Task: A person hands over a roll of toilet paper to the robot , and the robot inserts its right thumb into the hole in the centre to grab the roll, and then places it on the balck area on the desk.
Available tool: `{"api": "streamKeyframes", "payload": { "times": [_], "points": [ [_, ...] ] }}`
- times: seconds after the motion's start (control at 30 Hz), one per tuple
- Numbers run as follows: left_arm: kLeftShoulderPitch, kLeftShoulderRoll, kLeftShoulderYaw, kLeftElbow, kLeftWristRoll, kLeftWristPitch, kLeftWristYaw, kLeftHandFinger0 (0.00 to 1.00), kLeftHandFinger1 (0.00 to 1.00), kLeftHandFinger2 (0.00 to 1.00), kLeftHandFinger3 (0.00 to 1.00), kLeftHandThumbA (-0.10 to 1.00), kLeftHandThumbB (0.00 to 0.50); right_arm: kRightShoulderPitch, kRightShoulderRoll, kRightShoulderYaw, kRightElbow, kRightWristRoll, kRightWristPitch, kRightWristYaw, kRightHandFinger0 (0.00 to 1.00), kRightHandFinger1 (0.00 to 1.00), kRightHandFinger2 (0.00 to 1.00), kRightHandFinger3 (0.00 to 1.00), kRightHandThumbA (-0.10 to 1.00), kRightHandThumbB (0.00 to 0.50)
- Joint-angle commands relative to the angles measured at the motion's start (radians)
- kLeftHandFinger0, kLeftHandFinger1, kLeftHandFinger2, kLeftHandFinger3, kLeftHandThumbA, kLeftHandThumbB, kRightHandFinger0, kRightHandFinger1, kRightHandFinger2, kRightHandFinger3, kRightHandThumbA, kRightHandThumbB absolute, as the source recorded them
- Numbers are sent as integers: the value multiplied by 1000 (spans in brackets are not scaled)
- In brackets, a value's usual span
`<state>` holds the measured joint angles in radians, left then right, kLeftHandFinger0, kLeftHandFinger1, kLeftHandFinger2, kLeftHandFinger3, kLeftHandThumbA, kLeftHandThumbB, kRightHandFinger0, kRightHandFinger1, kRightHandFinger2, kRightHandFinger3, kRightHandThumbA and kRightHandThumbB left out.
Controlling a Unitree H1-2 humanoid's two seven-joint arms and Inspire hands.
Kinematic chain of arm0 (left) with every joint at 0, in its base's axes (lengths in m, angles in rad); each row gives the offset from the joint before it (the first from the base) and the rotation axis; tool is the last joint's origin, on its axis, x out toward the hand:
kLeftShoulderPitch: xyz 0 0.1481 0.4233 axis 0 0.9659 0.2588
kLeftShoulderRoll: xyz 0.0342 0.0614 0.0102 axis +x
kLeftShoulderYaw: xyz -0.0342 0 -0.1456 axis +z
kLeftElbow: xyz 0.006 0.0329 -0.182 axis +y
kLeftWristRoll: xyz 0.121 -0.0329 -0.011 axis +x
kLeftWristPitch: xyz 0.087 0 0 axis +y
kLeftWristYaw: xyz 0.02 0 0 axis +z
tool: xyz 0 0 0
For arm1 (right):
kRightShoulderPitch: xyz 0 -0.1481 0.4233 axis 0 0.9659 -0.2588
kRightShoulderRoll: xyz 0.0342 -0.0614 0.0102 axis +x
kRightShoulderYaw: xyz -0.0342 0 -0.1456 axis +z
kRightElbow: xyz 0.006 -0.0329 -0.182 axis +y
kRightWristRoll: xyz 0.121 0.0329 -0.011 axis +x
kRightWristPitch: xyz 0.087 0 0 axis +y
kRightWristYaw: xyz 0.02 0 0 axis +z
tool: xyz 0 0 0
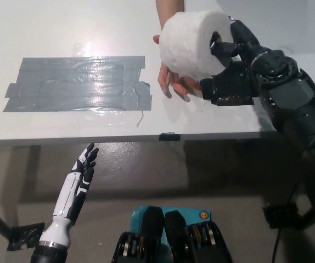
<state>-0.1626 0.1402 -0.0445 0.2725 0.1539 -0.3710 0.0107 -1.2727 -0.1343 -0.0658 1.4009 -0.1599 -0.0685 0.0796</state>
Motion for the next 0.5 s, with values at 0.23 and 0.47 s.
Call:
{"api": "streamKeyframes", "payload": {
  "times": [0.23, 0.47],
  "points": [
    [-30, 17, 5, -21, 11, -30, 4, 1000, 1000, 1000, 1000, 1000, 162, -83, -26, -494, -9, 455, 215, 133, 0, 127, 728, 797, -100, 133],
    [-23, 13, 3, -23, 13, -22, 3, 1000, 1000, 1000, 1000, 1000, 170, -80, -45, -528, -28, 437, 234, 175, 0, 112, 656, 535, -100, 121]
  ]
}}
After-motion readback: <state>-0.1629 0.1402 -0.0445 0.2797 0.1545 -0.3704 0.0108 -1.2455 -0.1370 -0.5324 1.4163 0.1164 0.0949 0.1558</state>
